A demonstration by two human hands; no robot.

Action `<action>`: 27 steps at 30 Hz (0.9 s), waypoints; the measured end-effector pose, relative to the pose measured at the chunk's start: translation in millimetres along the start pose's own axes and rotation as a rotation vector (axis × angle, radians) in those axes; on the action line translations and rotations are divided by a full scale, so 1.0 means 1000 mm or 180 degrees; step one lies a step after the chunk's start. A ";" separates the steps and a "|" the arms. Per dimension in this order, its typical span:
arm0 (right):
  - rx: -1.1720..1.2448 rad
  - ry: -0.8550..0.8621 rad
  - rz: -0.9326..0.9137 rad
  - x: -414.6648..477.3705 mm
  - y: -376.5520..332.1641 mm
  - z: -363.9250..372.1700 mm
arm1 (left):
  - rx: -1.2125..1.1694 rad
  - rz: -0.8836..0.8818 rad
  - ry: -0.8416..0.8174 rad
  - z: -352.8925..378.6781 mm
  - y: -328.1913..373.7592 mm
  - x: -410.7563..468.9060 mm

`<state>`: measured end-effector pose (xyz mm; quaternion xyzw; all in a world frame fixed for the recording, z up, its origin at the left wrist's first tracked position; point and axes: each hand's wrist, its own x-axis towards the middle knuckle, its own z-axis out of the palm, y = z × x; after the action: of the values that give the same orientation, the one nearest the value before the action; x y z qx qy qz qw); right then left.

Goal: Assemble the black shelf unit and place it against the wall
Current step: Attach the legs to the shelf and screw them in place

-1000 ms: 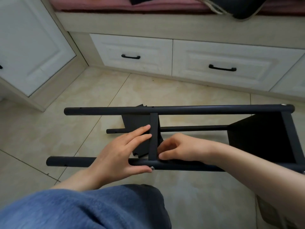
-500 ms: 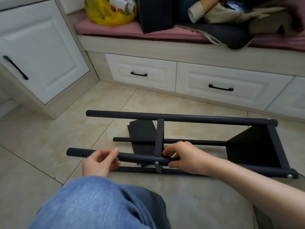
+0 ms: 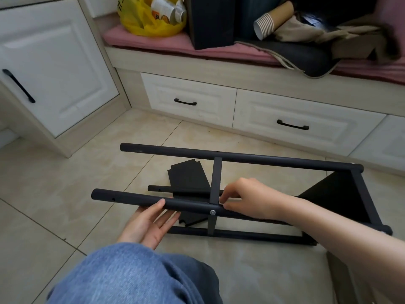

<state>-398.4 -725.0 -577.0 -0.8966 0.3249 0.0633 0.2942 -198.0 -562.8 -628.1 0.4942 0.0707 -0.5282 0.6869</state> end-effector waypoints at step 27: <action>0.0110 0.0810 0.0553 0.095 0.004 -0.033 | 0.0264 0.0378 -0.0429 -0.005 -0.004 0.007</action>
<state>-329.1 -798.1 -580.9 -0.8607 0.4369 -0.0311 0.2594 -195.6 -563.7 -637.3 0.4890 -0.0271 -0.5210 0.6991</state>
